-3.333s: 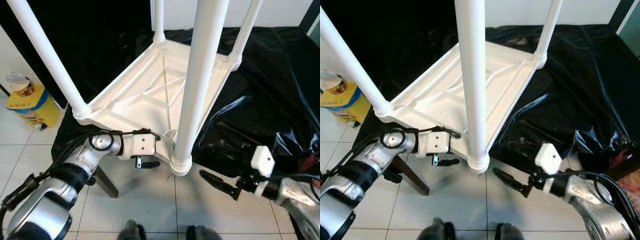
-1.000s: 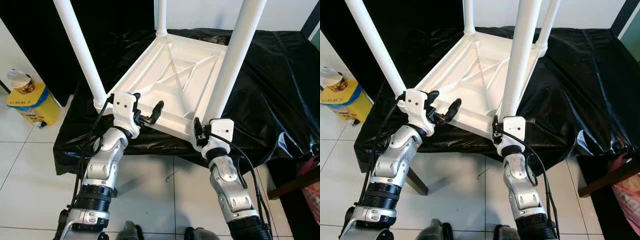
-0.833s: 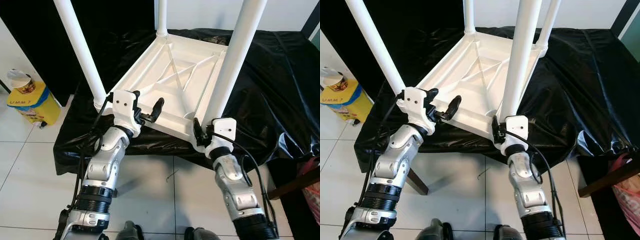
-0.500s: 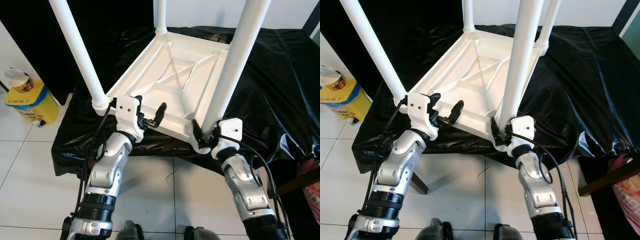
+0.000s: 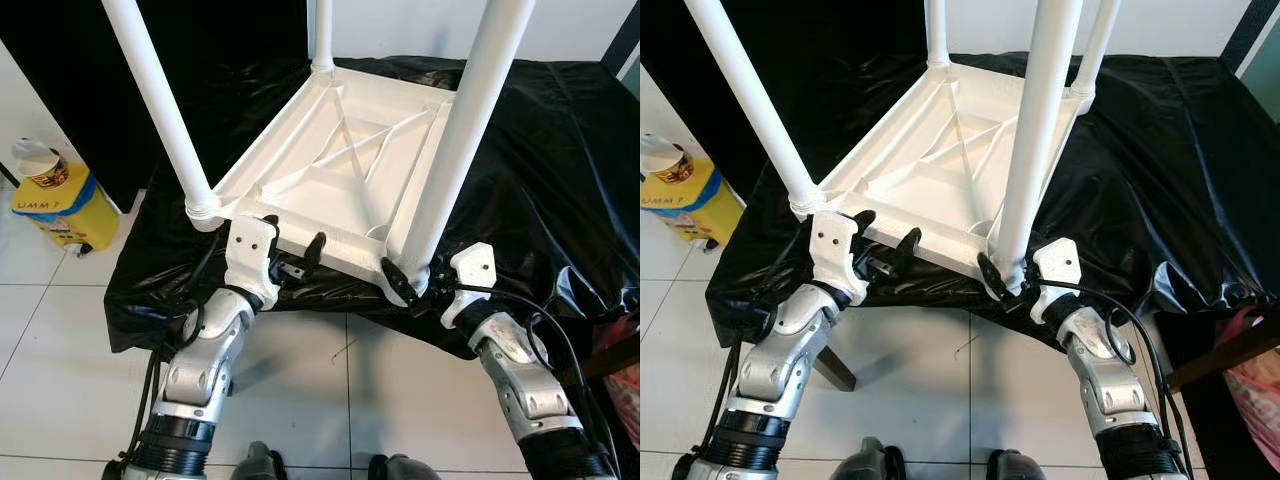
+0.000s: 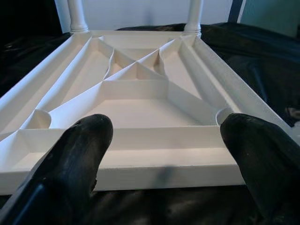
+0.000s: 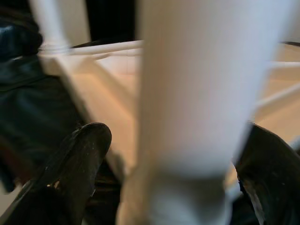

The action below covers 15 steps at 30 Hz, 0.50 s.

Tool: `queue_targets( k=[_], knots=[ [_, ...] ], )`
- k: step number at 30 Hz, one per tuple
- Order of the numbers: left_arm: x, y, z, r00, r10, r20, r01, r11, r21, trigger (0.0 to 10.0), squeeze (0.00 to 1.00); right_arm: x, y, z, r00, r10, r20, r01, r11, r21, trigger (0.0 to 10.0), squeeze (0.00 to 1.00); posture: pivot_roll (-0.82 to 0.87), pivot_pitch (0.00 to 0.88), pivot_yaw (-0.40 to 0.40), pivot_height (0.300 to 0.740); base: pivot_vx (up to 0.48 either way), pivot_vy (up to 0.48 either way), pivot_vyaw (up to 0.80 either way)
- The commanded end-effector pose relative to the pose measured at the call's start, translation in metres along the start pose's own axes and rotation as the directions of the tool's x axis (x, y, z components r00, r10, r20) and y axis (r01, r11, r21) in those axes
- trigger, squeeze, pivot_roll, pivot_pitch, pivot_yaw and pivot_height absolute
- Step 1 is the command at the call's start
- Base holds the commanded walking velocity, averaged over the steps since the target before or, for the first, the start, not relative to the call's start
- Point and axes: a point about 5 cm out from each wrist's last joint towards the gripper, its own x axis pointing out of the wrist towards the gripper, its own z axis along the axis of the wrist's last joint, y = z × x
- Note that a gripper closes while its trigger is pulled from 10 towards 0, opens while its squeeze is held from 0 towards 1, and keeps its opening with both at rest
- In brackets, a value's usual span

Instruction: Building children table

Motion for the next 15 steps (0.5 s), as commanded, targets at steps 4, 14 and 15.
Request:
queue_targets(
  k=[4, 14, 15],
  knots=[
    [-0.008, -0.021, -0.002, 0.951, -0.307, -0.038, 0.308, 0.951, 0.037, 10.0, 0.0, 0.014, -0.007, 0.0, 0.992, 0.128, -0.014, -0.129, 0.99, -0.063, 10.0, 0.0, 0.02, 0.003, -0.003, 0.74, 0.0, 0.0, 0.0],
    [-0.01, -0.031, -0.012, 0.934, -0.344, -0.092, 0.35, 0.935, 0.058, 10.0, 0.0, 0.022, -0.011, -0.001, 0.986, 0.164, -0.018, -0.165, 0.982, -0.092, 0.0, 0.0, 0.02, 0.0, -0.014, 0.74, 0.0, 0.0, 0.0],
    [-0.01, -0.034, -0.013, 0.935, -0.342, -0.094, 0.347, 0.936, 0.053, 10.0, 0.0, 0.021, -0.011, -0.004, 0.986, 0.163, -0.027, -0.165, 0.982, -0.09, 0.0, 0.0, 0.02, 0.0, -0.016, 0.74, 0.0, 0.0, 0.0]
  ],
)
